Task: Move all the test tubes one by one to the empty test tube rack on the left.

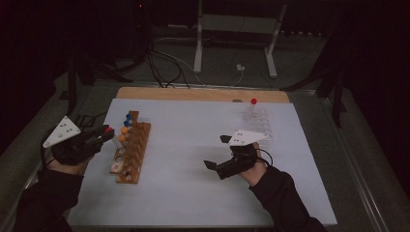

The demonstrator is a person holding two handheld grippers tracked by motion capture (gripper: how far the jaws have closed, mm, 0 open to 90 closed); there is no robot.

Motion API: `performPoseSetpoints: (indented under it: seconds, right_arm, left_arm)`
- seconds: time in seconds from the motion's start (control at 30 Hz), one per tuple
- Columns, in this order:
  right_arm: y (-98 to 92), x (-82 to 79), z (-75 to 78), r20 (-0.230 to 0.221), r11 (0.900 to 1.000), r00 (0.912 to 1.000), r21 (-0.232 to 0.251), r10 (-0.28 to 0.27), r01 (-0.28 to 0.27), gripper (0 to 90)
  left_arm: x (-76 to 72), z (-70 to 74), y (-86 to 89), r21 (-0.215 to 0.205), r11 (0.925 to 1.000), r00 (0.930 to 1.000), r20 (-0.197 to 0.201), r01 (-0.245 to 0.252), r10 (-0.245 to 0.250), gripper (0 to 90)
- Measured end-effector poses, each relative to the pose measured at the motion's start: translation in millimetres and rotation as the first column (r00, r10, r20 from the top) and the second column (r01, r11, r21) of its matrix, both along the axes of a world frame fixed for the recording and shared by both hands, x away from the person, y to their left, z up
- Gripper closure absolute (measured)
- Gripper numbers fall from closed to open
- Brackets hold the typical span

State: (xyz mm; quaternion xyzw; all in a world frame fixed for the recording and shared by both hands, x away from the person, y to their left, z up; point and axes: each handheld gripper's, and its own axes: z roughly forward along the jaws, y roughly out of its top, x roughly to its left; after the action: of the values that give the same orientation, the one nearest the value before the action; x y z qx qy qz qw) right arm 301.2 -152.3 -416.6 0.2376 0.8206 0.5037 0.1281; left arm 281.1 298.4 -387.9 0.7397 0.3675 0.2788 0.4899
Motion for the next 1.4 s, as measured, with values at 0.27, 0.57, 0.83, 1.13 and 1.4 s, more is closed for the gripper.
performPoseSetpoints:
  seconds: [0.27,0.57,0.83,1.13,1.4]
  right_arm:
    - [-1.0,0.5,0.0,-0.002,1.000,1.0000,0.002,0.000,0.000,0.0]
    - [-2.5,0.9,-0.2,-0.003,1.000,1.0000,0.000,-0.001,0.001,0.0]
    - [-3.5,1.7,0.1,-0.004,1.000,1.0000,0.000,-0.004,0.004,0.0]
    - [-4.6,2.2,1.6,-0.005,1.000,1.0000,0.003,-0.005,0.005,0.0]
    - [-18.2,8.5,14.4,0.033,0.999,0.9984,0.019,-0.046,0.046,0.0]
  left_arm:
    - [5.3,-21.1,-0.1,-0.002,1.0000,0.9990,-0.045,-0.010,0.010,71.9]
    - [8.4,-42.0,-6.2,0.028,0.9995,0.9970,-0.076,-0.012,0.014,71.9]
    - [10.8,-52.2,-7.6,0.048,0.9987,0.9937,-0.110,-0.014,0.019,71.8]
    - [8.2,-52.3,-4.2,0.009,0.9999,0.9935,-0.113,-0.006,0.007,70.0]
    - [-2.1,-31.1,-15.8,-0.038,0.9990,0.9962,-0.082,0.025,-0.028,24.5]
